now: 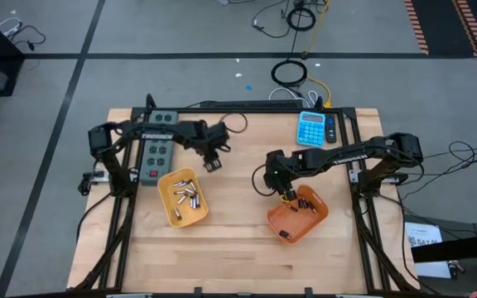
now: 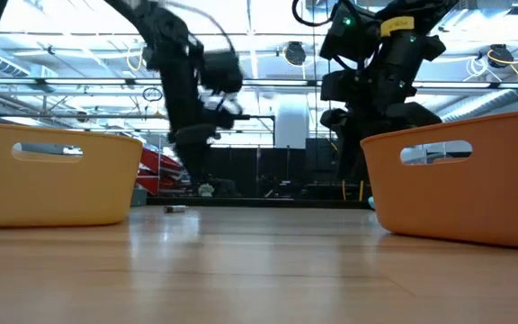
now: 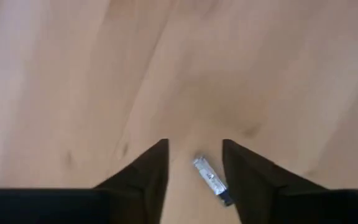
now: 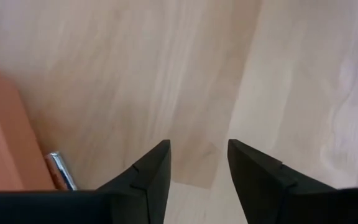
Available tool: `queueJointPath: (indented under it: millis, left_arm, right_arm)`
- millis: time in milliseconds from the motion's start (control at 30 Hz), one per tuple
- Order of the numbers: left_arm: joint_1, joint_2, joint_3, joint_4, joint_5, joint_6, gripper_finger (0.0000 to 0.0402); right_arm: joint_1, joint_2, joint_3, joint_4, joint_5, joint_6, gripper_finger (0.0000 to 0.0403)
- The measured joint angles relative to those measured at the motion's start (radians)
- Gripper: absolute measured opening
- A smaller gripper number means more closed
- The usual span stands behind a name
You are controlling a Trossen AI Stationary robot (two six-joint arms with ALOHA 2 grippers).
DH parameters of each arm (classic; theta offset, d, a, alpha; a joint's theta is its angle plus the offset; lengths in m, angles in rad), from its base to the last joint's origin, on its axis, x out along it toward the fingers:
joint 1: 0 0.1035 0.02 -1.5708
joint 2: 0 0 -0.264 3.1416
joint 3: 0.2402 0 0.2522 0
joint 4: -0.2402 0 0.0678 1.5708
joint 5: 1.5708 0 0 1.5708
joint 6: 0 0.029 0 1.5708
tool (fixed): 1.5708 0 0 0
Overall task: Sort batteries
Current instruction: Put the silver battery into the yellow bin
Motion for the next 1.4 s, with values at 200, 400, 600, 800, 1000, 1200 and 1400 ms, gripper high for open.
queueJointPath:
  millis: [200, 400, 600, 800, 1000, 1200, 1400]
  left_arm:
    - [0.127, 0.008, -0.006, -0.079, 0.169, -0.043, 0.0214]
    - [0.170, 0.030, -0.007, -0.167, 0.169, -0.057, 0.0221]
    - [0.169, 0.079, -0.007, -0.238, 0.115, -0.058, 0.0222]
    - [0.168, 0.130, -0.005, -0.246, 0.064, -0.052, 0.0216]
    - [0.164, 0.154, -0.003, -0.223, 0.073, -0.007, 0.0176]
    - [0.113, 0.156, -0.004, -0.210, 0.054, 0.116, 0.0040]
    - [0.052, 0.157, -0.005, -0.183, 0.020, 0.177, 0.0021]
  right_arm:
    - [0.039, 0.000, 0.000, 0.012, 0.033, -0.004, 0.0150]
    - [0.053, 0.000, 0.000, 0.021, 0.050, -0.019, 0.0150]
    - [0.053, 0.000, 0.000, 0.025, 0.050, -0.023, 0.0150]
    - [0.053, 0.000, 0.000, 0.024, 0.050, -0.022, 0.0150]
    - [0.053, 0.000, 0.000, 0.024, 0.050, -0.021, 0.0150]
    - [0.053, 0.000, 0.000, 0.023, 0.050, -0.019, 0.0150]
    - [0.053, 0.000, 0.000, 0.036, 0.050, -0.007, 0.0150]
